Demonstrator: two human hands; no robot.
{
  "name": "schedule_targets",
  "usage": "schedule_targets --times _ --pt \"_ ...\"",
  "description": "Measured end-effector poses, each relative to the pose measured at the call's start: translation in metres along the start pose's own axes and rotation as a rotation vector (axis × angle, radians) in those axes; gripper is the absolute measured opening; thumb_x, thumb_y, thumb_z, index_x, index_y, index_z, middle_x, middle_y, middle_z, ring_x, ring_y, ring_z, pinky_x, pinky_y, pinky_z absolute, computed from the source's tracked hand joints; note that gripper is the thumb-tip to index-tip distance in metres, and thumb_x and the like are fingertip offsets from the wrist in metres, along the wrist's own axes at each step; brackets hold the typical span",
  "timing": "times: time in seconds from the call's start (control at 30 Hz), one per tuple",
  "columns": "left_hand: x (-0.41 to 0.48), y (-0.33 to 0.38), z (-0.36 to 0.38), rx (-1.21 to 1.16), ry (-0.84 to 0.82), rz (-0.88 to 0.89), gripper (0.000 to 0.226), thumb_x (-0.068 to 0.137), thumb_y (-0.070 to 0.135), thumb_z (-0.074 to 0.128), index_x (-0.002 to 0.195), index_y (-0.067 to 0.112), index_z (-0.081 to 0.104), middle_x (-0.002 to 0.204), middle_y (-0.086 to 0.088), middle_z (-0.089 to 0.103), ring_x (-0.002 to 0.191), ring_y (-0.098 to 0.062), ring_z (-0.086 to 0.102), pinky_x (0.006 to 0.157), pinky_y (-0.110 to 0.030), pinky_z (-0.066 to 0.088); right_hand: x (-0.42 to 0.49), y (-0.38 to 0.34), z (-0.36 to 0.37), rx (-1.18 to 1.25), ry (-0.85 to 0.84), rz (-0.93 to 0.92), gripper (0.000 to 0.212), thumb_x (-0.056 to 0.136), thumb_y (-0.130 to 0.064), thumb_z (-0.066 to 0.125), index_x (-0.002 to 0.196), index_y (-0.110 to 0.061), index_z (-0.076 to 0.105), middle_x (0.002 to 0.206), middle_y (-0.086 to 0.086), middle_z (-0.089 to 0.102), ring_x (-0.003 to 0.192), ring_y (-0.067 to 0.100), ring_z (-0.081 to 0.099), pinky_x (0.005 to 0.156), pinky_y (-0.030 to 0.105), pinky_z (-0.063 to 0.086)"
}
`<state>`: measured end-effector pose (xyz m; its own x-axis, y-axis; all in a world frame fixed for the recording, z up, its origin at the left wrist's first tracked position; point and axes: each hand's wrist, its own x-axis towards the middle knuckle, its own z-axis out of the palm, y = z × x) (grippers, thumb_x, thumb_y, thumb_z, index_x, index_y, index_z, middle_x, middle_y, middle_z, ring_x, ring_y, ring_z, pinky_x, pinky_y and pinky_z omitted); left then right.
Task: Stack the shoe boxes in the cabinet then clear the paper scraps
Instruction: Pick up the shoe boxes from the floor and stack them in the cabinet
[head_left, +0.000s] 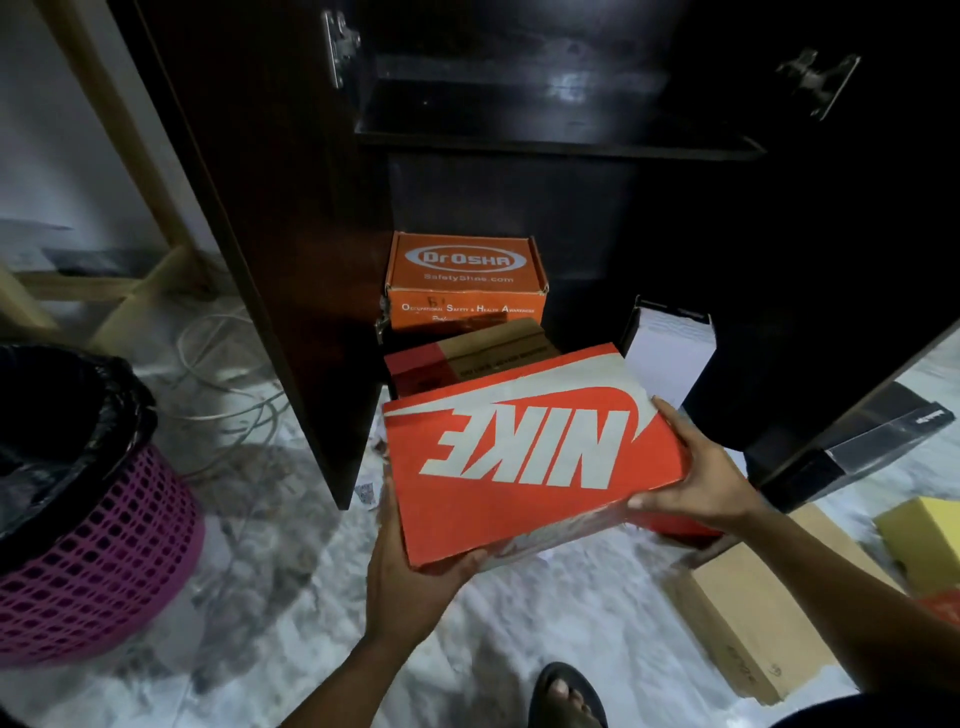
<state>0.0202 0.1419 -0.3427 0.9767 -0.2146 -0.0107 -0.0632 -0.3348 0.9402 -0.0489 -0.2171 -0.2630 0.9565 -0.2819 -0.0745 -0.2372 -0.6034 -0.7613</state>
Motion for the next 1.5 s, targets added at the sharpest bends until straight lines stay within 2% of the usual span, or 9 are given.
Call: schedule_targets --times 0.23,0.37,0.5,0.6,0.8,0.9,1.0,1.2,1.5 --pt "0.079 0.078 -0.011 -0.069 -0.035 0.101 0.138 0.043 0.076 0.086 0.153 0.057 0.007 0.131 0.019 0.062 0.121 -0.003 0.060 0.103 -0.040 0.052 0.031 -0.035 -0.040 0.060 0.192 -0.010 0.150 0.029 -0.073 0.091 0.156 -0.031 0.026 0.129 -0.004 0.059 0.110 0.014 0.065 0.095 0.037 0.055" --pt "0.156 0.125 -0.030 0.034 -0.046 0.123 0.135 0.043 0.082 0.078 0.155 0.050 0.010 0.130 0.019 0.062 0.119 -0.007 0.061 0.108 -0.039 0.048 0.085 -0.083 -0.068 0.081 0.206 -0.075 0.109 0.051 -0.040 0.096 0.143 -0.026 0.040 0.113 -0.019 0.062 0.104 0.010 0.067 0.086 0.024 0.057" --pt "0.234 0.159 -0.034 0.146 -0.028 0.125 0.120 0.046 0.087 0.075 0.150 0.047 0.031 0.129 0.014 0.066 0.116 -0.013 0.064 0.103 -0.039 0.051 0.155 -0.109 -0.087 0.176 0.165 -0.010 0.094 0.059 -0.026 0.094 0.142 -0.025 0.047 0.107 -0.023 0.061 0.101 0.012 0.066 0.080 0.034 0.057" --pt "0.280 0.159 -0.019 0.098 -0.011 0.116 0.084 0.062 0.065 0.086 0.134 0.040 0.051 0.115 0.014 0.071 0.103 -0.011 0.068 0.092 -0.030 0.054 0.215 -0.098 -0.090 0.244 0.100 0.020 0.076 0.059 -0.030 0.095 0.128 -0.032 0.062 0.115 -0.008 0.073 0.105 0.016 0.071 0.071 0.027 0.061" --pt "0.362 0.123 0.009 0.059 0.059 0.103 0.067 0.066 0.039 0.093 0.126 0.032 0.061 0.108 0.014 0.072 0.094 -0.004 0.069 0.087 -0.022 0.055 0.301 -0.044 -0.036 0.390 0.188 0.071 0.072 0.056 -0.029 0.097 0.120 -0.035 0.065 0.110 -0.006 0.074 0.096 0.018 0.073 0.080 0.051 0.062" --pt "0.392 0.115 0.016 0.114 0.100 0.122 0.066 0.071 0.031 0.091 0.129 0.027 0.060 0.107 0.011 0.069 0.090 -0.004 0.065 0.071 -0.007 0.047 0.322 -0.026 -0.007 0.500 0.293 0.034 0.071 0.060 -0.016 0.095 0.124 -0.026 0.066 0.108 -0.005 0.075 0.092 0.012 0.075 0.077 0.038 0.063" --pt "0.413 0.098 0.023 0.167 0.099 0.030 0.065 0.075 0.037 0.087 0.131 0.019 0.059 0.116 0.005 0.067 0.102 -0.013 0.064 0.081 -0.022 0.046 0.343 -0.017 0.012 0.522 0.351 -0.024 0.075 0.063 -0.014 0.094 0.129 -0.021 0.061 0.114 -0.002 0.073 0.090 0.005 0.074 0.068 0.019 0.060" --pt "0.431 0.088 0.043 0.336 0.320 -0.034 0.078 0.083 0.051 0.075 0.138 0.005 0.045 0.138 -0.016 0.038 0.119 -0.038 0.056 0.095 -0.041 0.049 0.374 -0.024 0.038 0.247 0.509 0.067 0.097 0.061 -0.051 0.092 0.141 -0.019 0.047 0.137 0.008 0.046 0.124 0.021 0.048 0.109 0.044 0.044" --pt "0.437 0.085 0.054 0.327 0.260 0.006 0.098 0.087 0.028 0.078 0.159 0.013 0.013 0.165 -0.013 0.003 0.146 -0.035 0.032 0.113 -0.039 0.038 0.399 -0.051 0.069 0.379 0.525 0.068 0.107 0.064 -0.040 0.092 0.148 -0.024 0.027 0.148 0.005 0.041 0.140 0.027 0.041 0.114 0.055 0.038"
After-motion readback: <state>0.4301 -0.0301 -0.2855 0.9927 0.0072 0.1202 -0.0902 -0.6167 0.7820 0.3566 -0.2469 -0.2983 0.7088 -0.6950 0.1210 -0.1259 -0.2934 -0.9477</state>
